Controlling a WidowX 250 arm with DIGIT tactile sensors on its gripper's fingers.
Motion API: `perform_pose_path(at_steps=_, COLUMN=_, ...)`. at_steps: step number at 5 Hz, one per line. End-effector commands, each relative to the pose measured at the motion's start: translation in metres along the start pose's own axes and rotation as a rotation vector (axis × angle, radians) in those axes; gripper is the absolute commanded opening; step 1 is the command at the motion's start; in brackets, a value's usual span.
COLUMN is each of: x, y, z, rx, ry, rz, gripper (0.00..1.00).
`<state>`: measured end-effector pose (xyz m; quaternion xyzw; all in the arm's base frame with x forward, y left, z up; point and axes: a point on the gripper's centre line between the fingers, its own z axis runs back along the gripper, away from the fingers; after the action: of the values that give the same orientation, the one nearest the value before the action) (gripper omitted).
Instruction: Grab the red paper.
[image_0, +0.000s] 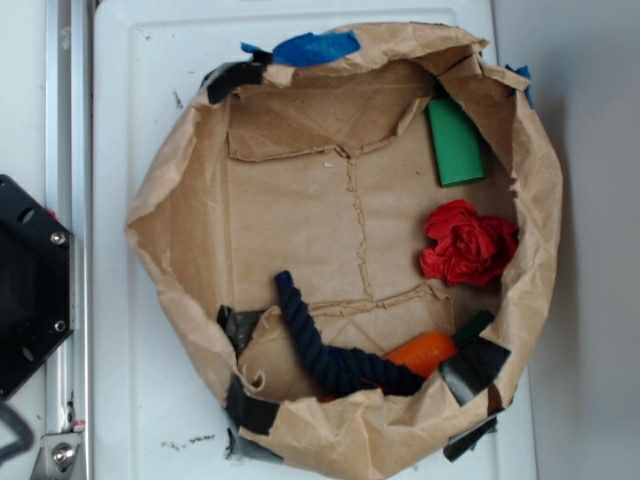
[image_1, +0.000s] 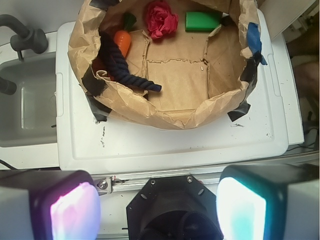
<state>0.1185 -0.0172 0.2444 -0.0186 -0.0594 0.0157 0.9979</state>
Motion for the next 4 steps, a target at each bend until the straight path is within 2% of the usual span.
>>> perform_pose_path(at_steps=1, x=0.0, y=0.0, z=0.0, rx=0.0, ry=0.0, rz=0.0, gripper=1.0)
perform_pose_path(at_steps=2, x=0.039, y=0.001, z=-0.008, rx=0.017, ry=-0.019, rz=0.025, gripper=1.0)
perform_pose_path(at_steps=3, x=0.048, y=-0.001, z=-0.02, rx=0.036, ry=-0.026, rz=0.031, gripper=1.0)
perform_pose_path(at_steps=4, x=0.071, y=-0.001, z=-0.04, rx=0.061, ry=-0.077, rz=0.009, gripper=1.0)
